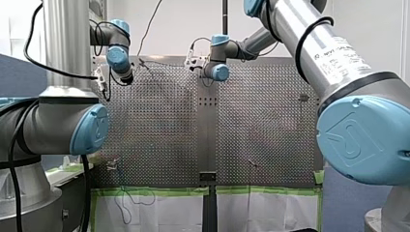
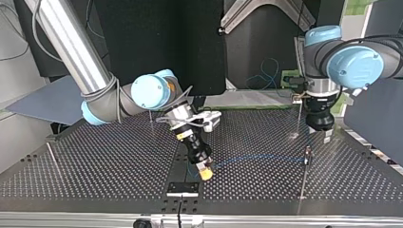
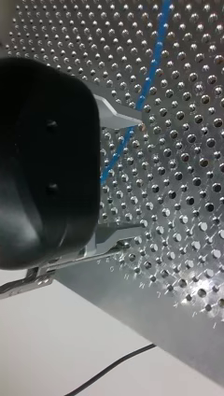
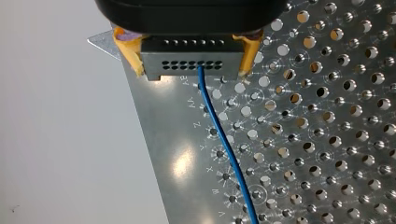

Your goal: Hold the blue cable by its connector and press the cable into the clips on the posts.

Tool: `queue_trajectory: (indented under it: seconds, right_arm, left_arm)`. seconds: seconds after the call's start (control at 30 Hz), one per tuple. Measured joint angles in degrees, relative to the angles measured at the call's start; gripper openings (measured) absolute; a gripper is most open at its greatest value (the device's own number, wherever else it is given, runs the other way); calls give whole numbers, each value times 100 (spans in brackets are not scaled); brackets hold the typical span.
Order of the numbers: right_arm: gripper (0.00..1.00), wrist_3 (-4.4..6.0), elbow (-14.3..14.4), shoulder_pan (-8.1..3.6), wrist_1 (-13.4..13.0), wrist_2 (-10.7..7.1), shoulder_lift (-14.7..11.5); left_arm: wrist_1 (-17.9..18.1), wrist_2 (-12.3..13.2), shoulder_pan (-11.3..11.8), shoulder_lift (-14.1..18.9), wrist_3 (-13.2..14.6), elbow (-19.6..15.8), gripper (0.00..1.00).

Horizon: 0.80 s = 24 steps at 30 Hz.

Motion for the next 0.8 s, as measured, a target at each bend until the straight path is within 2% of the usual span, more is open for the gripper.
queue_trajectory:
  seconds: [0.13, 0.3, 0.47, 0.8]
  right_arm:
    - [0, 0, -2, 1, 2, 0, 0]
    - [0, 0, -2, 4, 4, -4, 0]
    - [0, 6, -2, 5, 13, -8, 2]
    - [0, 9, -3, 7, 23, -9, 1]
  left_arm:
    - [-101, 36, -7, 219, 103, -12, 100]
    - [-102, 248, -15, 489, 238, 28, 100]
    - [-262, 433, -74, 674, 434, 97, 100]
    - [-671, 193, -178, 986, 896, 139, 100]
